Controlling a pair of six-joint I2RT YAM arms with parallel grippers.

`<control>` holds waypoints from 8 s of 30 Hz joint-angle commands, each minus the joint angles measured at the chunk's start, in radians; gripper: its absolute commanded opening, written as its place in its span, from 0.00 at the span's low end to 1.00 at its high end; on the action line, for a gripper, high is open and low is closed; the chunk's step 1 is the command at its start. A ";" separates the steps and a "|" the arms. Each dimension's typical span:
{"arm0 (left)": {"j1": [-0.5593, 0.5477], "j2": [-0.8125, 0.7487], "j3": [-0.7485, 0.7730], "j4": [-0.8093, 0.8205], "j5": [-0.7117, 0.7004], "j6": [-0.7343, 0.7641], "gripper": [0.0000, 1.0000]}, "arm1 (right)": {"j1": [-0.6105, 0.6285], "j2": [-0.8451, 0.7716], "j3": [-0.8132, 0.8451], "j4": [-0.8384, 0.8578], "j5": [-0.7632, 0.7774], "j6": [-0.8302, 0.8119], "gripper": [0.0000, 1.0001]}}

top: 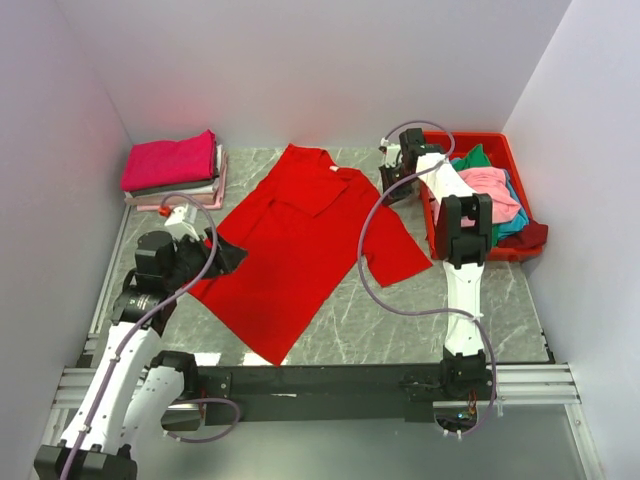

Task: Fold and stack the t-shirts
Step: Fold the tshirt

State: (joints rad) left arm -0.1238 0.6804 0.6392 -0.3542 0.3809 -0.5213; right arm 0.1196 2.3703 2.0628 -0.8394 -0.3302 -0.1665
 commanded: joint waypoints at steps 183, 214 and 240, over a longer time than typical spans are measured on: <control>-1.097 0.032 -0.171 -0.352 -0.579 -0.868 0.01 | 0.227 -0.384 -0.038 0.200 0.174 -0.610 0.00; -0.990 -0.147 -0.253 -0.310 -0.663 -1.056 0.01 | 0.279 -0.218 0.137 0.312 0.201 -0.527 0.00; -0.777 -0.025 -0.161 -0.548 -0.723 -1.187 0.00 | 0.282 -0.161 0.140 0.352 0.214 -0.507 0.00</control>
State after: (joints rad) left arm -0.9085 0.6682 0.4656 -0.8303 -0.3054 -1.6363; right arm 0.3904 2.2028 2.1620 -0.5354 -0.1345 -0.6910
